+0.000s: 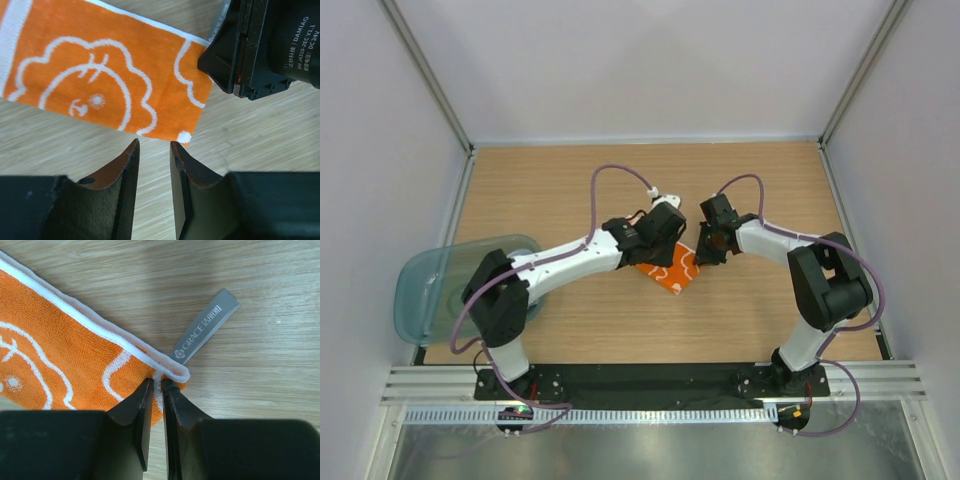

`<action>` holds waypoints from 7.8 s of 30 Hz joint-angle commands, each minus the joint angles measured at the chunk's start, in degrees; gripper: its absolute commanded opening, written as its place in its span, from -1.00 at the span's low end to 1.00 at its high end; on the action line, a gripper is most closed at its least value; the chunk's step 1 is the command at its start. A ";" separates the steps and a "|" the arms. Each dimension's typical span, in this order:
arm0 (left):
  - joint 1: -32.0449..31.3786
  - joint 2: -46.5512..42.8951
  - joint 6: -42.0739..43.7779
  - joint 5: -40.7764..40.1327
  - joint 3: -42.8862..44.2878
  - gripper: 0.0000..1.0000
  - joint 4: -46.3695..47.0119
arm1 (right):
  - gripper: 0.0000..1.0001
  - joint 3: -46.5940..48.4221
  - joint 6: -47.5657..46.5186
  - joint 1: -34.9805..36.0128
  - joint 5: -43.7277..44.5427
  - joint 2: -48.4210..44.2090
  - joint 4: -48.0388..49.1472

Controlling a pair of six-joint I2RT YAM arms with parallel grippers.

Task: Roll the towels
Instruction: Roll the towel

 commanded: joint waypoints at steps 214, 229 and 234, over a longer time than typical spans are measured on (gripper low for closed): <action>3.50 -5.31 -46.01 23.97 -35.12 -1.00 36.91 | -0.55 -25.01 11.00 -1.16 -20.91 -36.78 16.27; 4.91 -5.22 -47.32 24.15 -38.98 -0.99 37.96 | -0.66 -26.08 10.39 -1.07 -21.62 -17.17 32.19; 5.61 -6.27 -48.29 23.80 -41.62 -0.99 38.67 | -0.69 -27.31 11.18 -1.07 -22.23 -11.72 38.06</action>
